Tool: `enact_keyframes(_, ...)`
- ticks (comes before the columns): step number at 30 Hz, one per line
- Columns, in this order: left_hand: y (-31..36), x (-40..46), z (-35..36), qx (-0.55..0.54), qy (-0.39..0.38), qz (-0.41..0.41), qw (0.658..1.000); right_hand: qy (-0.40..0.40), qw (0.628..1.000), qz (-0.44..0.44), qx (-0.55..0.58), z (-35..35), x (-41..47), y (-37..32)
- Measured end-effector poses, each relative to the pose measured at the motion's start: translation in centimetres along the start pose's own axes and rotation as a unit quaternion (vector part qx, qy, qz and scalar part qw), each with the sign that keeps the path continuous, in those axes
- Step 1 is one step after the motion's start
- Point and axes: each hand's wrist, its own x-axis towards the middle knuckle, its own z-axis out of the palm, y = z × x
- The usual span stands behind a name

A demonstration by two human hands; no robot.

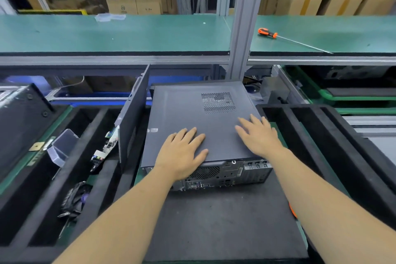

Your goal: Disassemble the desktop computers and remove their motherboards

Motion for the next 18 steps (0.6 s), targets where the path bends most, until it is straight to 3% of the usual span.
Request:
enact_keyframes(2, -0.6, -0.1, 0.1, 0.006, 0.002, -0.007, 1.000, -0.045, 0.997, 0.018, -0.064, 1.4, -0.2, 0.6)
enact_keyframes(13, -3.7, 1.4, -0.3, -0.009, -0.011, 0.056, 0.998, 0.011, 0.995, 0.054, -0.077, 3.0, -0.5, -1.0)
enact_keyframes(16, -3.5, 1.4, 0.4, 0.034, -0.052, 0.081, 0.995, 0.031, 0.996, -0.011, -0.080, 2.7, -0.8, -1.8)
enact_keyframes(18, -3.7, 1.5, 0.7, 0.066, -0.053, 0.088, 0.993, -0.045, 0.993, -0.092, -0.049, 2.7, -1.0, -3.1)
